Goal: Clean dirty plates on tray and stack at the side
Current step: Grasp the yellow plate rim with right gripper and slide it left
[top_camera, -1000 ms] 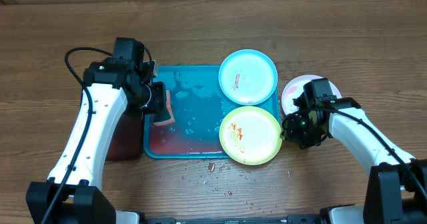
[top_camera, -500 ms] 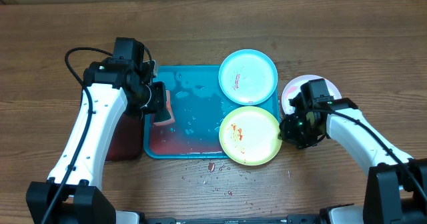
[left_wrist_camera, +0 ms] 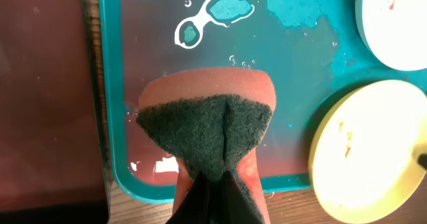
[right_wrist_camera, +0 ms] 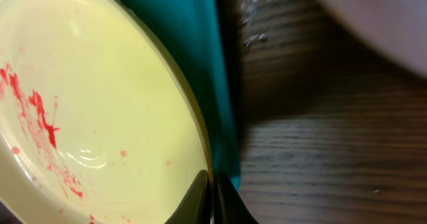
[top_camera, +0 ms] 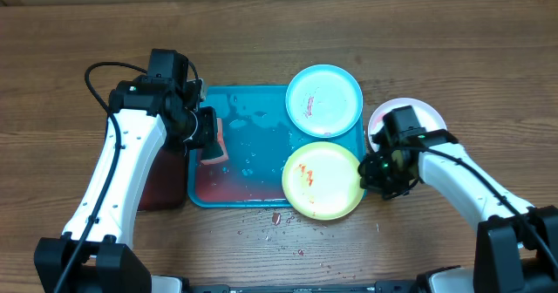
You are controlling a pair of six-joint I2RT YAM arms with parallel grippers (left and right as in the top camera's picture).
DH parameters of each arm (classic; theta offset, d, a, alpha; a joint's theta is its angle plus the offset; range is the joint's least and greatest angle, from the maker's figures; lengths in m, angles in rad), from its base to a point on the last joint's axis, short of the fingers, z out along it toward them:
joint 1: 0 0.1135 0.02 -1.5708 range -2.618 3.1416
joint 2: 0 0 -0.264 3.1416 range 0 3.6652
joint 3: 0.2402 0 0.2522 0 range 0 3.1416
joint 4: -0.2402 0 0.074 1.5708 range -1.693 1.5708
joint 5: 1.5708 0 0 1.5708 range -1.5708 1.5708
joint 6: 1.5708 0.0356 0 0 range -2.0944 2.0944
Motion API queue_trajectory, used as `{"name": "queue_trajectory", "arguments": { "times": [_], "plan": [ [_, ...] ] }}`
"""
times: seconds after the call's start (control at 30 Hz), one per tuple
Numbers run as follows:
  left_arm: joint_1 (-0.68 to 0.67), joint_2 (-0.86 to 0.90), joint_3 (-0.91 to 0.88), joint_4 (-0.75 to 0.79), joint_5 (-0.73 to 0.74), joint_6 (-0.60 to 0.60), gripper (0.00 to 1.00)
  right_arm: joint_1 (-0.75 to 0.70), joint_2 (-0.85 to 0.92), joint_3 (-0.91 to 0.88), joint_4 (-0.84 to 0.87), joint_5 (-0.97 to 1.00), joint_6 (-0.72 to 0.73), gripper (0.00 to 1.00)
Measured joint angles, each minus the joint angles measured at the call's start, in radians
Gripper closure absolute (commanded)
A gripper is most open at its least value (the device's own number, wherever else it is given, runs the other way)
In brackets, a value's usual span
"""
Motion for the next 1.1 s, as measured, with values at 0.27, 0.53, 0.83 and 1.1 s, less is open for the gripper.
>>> {"name": "queue_trajectory", "arguments": {
  "times": [0.27, 0.53, 0.83, 1.1],
  "plan": [
    [0.0, 0.0, 0.0, 0.008, 0.0, 0.0, 0.96, 0.305, 0.0, 0.064, 0.179, 0.05, 0.26, 0.96],
    [0.0, 0.0, 0.0, 0.008, 0.0, 0.0, 0.96, 0.463, 0.067, 0.071, 0.422, 0.165, 0.507, 0.96],
    [0.0, 0.0, 0.0, 0.009, 0.0, 0.0, 0.96, 0.463, 0.176, 0.097, 0.443, 0.182, 0.551, 0.82],
    [0.0, 0.0, 0.0, 0.008, 0.0, 0.0, 0.96, 0.444, 0.176, 0.126, 0.475, 0.211, 0.496, 0.81]
  ]
}}
